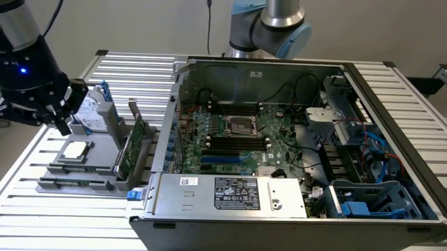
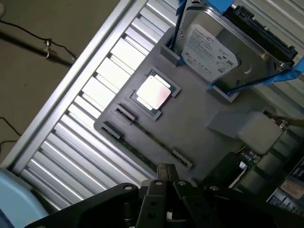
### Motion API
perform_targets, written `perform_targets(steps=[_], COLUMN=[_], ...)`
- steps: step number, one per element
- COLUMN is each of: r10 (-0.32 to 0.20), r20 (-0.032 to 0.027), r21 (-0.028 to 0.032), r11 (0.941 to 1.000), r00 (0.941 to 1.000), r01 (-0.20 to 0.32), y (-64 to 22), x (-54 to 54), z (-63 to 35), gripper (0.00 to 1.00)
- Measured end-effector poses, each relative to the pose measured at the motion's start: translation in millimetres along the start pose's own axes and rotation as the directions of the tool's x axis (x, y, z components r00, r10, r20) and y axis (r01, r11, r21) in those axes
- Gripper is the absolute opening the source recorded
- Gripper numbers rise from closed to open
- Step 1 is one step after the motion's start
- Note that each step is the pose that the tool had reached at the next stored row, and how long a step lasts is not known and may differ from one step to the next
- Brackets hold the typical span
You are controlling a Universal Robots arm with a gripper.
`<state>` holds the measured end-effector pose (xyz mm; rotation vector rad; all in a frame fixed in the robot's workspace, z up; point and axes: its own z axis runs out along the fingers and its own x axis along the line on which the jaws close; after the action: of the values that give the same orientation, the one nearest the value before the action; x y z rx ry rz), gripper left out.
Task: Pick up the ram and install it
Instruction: 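Pick up the ram and move it above insertion slot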
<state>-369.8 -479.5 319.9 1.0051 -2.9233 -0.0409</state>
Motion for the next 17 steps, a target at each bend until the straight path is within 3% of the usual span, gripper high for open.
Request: perform_targets(steps=[4, 8, 13, 17], r10=[-0.073, -0.144, -0.234, -0.303], r20=[-0.0031, -0.0063, -0.0107, -0.0143], r21=[0.0027, 0.0052, 0.008, 0.0099], r11=[0.9973, 0.9895, 0.9722, 0.9529], r00=[0.9973, 0.9895, 0.9722, 0.9529], r01=[0.073, 0.144, 0.234, 0.303], y=[-0.1, -0.2, -0.3, -0.3], x=[-0.1, -0.2, -0.3, -0.3], z=[2.5, 4.8, 7.1, 8.3], gripper=[0.11, 0.11, 0.11, 0.11])
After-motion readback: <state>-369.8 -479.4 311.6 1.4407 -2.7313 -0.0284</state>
